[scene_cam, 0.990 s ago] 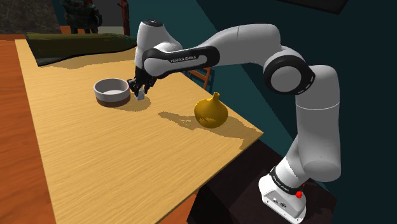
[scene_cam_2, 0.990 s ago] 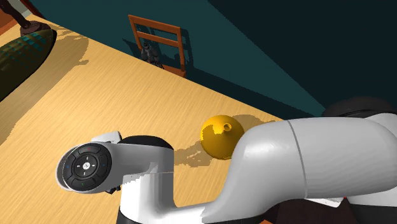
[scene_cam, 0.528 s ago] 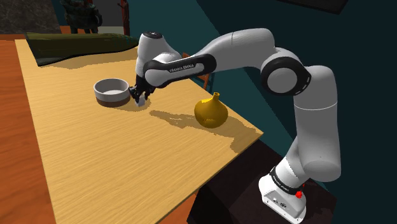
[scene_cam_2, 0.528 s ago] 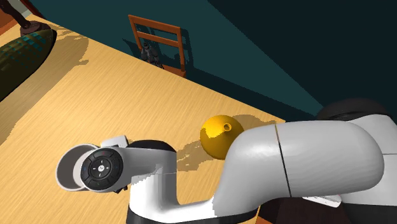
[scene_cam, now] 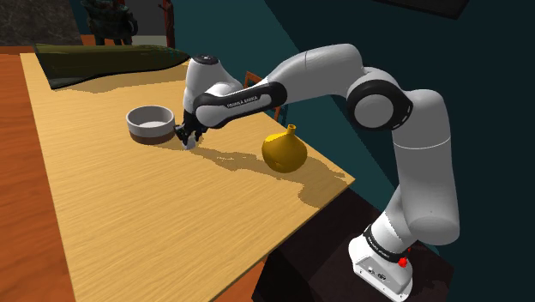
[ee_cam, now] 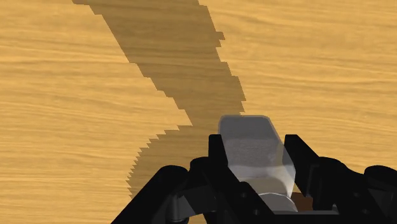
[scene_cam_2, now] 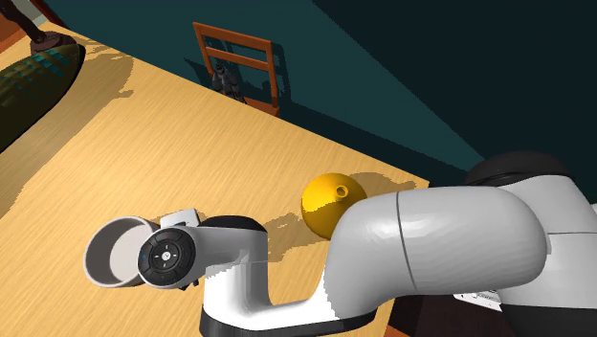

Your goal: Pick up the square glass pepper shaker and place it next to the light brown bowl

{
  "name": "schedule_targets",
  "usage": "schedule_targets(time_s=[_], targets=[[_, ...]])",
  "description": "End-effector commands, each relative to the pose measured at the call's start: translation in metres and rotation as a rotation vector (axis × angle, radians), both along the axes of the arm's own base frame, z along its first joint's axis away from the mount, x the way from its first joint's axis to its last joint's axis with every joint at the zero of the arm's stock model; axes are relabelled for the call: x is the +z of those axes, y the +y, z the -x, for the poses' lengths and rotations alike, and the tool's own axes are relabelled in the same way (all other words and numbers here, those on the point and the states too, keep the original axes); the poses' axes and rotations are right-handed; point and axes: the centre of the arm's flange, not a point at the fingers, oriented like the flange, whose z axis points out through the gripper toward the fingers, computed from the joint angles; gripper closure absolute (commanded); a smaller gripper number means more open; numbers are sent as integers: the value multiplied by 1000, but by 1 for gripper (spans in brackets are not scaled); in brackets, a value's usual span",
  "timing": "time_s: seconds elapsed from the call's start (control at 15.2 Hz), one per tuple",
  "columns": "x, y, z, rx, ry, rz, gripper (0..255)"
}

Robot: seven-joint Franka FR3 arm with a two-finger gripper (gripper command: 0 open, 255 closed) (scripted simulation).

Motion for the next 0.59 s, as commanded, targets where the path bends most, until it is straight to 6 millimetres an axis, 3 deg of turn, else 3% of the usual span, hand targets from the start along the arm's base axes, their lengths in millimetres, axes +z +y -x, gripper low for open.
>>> schedule_targets(time_s=[0.0,0.26,0.33,0.53], targets=[[-1,0,0,0,0,0,255],[-1,0,0,0,0,0,255],[-1,0,0,0,0,0,0],[-1,0,0,0,0,0,0]])
